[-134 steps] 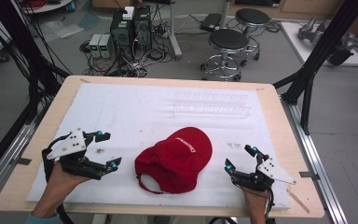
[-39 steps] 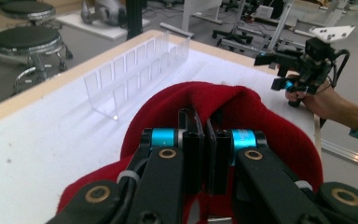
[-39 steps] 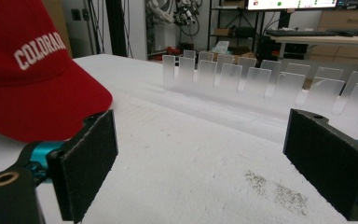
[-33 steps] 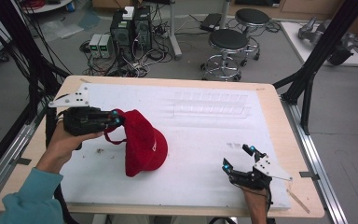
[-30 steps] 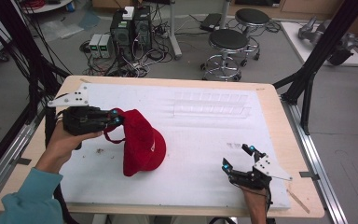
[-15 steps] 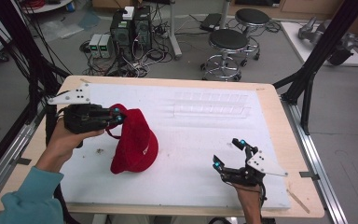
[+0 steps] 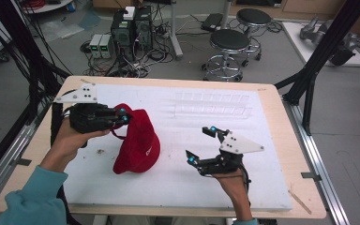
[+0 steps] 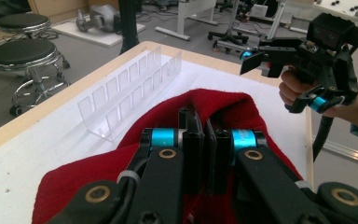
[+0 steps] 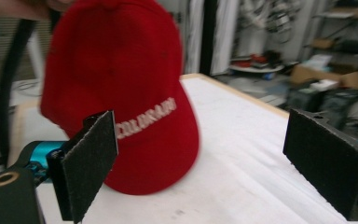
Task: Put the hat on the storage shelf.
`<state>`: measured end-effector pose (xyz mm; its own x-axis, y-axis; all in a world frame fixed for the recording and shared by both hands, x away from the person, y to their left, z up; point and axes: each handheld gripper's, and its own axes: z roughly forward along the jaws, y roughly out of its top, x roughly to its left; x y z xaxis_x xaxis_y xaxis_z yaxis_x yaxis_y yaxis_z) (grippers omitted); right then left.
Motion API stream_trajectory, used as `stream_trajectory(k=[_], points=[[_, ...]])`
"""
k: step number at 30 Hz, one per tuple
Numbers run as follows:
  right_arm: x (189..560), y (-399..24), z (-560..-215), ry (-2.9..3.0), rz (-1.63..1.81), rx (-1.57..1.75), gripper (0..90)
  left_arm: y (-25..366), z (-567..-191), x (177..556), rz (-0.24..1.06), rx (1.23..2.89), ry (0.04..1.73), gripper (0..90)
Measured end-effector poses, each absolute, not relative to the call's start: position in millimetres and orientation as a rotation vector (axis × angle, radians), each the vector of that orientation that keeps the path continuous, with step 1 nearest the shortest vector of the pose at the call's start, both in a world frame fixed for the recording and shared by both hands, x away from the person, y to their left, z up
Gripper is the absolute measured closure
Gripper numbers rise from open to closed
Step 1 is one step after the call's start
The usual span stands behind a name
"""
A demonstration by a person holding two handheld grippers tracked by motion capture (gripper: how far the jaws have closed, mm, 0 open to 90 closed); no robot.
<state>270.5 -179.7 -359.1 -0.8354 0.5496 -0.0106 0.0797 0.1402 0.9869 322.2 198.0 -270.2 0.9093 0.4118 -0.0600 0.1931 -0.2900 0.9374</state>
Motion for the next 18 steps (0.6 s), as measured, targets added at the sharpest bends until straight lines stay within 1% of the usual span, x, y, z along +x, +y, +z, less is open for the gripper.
stream_trajectory(k=[4,5,6,7,12,13,18], points=[[280,-163,-354,2.142,1.726,0.578,8.8,197,-270,323,0.229,1.880,0.449,86.9],[285,-153,-352,2.184,1.712,0.572,8.8,196,-269,323,0.228,1.880,0.448,86.9],[285,-153,-352,2.184,1.712,0.572,8.8,196,-269,323,0.228,1.880,0.448,86.9],[291,-141,-351,2.220,1.695,0.549,8.8,196,-269,323,0.228,1.881,0.446,86.9],[298,-123,-349,2.271,1.673,0.512,8.9,193,-269,323,0.228,1.888,0.442,86.9],[302,-114,-349,2.288,1.680,0.489,8.9,193,-268,322,0.229,1.891,0.441,86.9],[309,-101,-349,2.309,1.688,0.460,9.3,192,-267,323,0.229,1.899,0.439,86.9]])
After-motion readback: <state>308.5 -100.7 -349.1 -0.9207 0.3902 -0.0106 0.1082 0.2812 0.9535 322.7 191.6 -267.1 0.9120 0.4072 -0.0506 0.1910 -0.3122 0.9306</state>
